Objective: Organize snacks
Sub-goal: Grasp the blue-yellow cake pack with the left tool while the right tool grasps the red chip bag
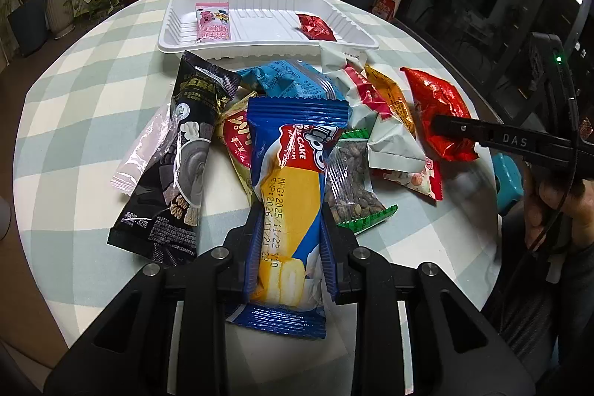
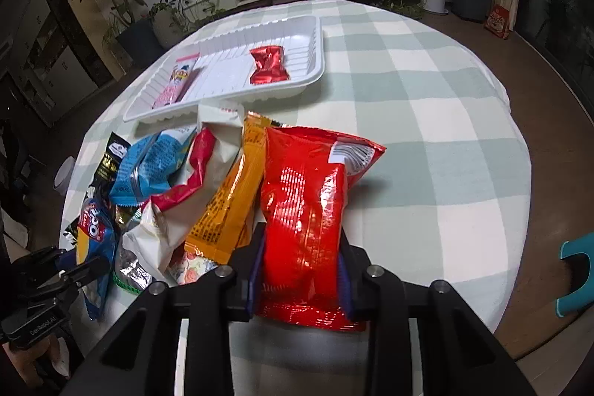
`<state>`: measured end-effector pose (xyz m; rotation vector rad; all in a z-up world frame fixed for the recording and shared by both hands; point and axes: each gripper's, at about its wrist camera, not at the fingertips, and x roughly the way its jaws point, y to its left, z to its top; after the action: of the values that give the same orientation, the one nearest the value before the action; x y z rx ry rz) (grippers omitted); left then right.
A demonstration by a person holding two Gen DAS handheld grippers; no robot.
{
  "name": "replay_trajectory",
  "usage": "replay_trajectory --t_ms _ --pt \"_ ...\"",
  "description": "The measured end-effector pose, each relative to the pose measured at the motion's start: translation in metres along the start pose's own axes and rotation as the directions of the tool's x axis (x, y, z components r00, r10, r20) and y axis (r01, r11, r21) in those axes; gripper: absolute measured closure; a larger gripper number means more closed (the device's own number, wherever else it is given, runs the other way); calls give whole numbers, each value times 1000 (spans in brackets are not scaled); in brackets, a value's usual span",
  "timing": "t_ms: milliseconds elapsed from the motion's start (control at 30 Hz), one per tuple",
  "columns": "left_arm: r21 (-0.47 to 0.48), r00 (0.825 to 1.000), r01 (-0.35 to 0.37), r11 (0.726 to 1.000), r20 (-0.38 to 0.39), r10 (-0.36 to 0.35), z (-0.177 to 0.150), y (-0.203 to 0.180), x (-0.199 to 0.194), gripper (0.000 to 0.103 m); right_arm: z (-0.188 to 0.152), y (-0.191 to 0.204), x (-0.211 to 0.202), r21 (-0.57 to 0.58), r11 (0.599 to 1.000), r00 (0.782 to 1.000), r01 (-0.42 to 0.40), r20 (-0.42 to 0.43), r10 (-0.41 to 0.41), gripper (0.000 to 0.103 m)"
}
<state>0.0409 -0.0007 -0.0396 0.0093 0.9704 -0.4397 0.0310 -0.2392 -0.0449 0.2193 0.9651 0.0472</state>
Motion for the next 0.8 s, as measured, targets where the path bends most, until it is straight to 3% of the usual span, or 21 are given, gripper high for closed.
replay_trajectory --t_ms 433,800 --pt "-33 999 31 999 33 -30 1 5 -8 78 7 -21 -19 106 994 995 -28 100 17 69" --pt "-33 999 20 999 48 -18 1 3 -11 78 8 -22 -23 115 993 993 -29 118 16 69"
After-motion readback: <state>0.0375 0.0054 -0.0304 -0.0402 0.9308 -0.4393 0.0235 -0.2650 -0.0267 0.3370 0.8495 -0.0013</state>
